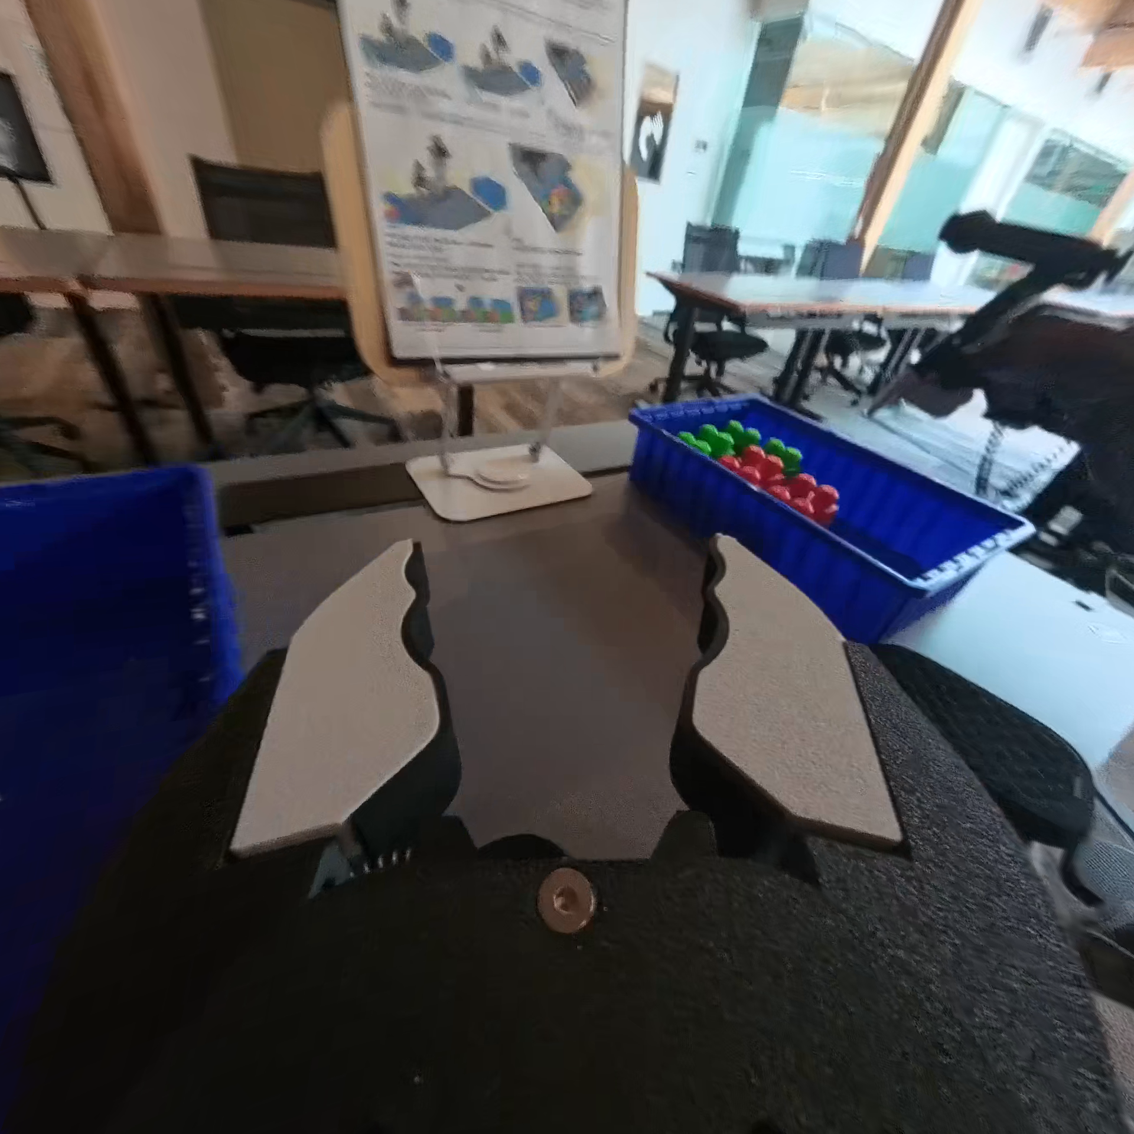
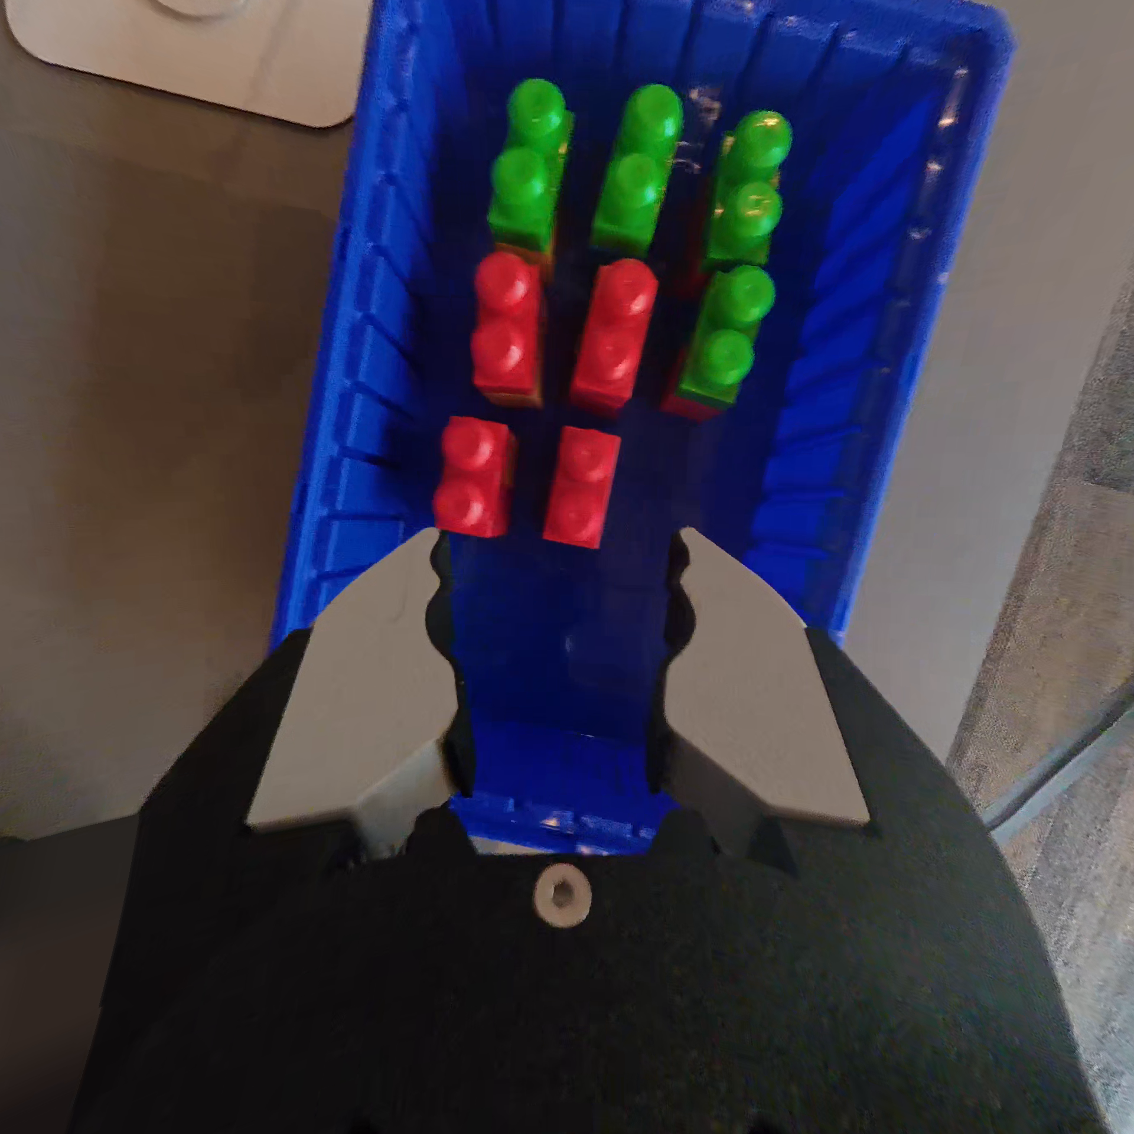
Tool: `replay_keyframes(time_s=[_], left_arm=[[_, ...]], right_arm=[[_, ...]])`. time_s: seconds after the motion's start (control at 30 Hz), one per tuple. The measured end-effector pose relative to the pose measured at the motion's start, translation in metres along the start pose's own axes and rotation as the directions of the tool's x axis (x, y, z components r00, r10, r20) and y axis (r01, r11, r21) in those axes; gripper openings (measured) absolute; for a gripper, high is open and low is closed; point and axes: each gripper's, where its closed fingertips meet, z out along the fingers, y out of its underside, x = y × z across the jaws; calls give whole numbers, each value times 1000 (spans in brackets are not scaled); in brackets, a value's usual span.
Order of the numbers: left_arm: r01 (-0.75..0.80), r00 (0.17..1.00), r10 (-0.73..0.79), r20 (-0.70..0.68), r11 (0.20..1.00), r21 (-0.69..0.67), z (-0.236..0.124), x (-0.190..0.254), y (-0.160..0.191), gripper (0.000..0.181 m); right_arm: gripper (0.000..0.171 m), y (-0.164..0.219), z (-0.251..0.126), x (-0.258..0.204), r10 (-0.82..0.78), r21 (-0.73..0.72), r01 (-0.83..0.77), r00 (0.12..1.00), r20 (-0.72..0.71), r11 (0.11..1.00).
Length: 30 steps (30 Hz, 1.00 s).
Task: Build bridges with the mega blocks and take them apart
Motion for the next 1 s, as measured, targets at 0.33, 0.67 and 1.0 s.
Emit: replay_keyframes(time_s=[0.33,0.67,1.0], left_arm=[[-4,990,-12,-137,994,-111,139,89,1,72],[104,980,-153,-128,940,-326,272,129,41,47],[189,966,-255,-54,827,-530,349,154,95,43]], right_arm=[[70,24,1,76,13,-35,-14,999,-37,999],[68,43,18,114,50,-56,-51,998,-29,997],[68,47,45,131,80,-113,-80,997,-3,990]])
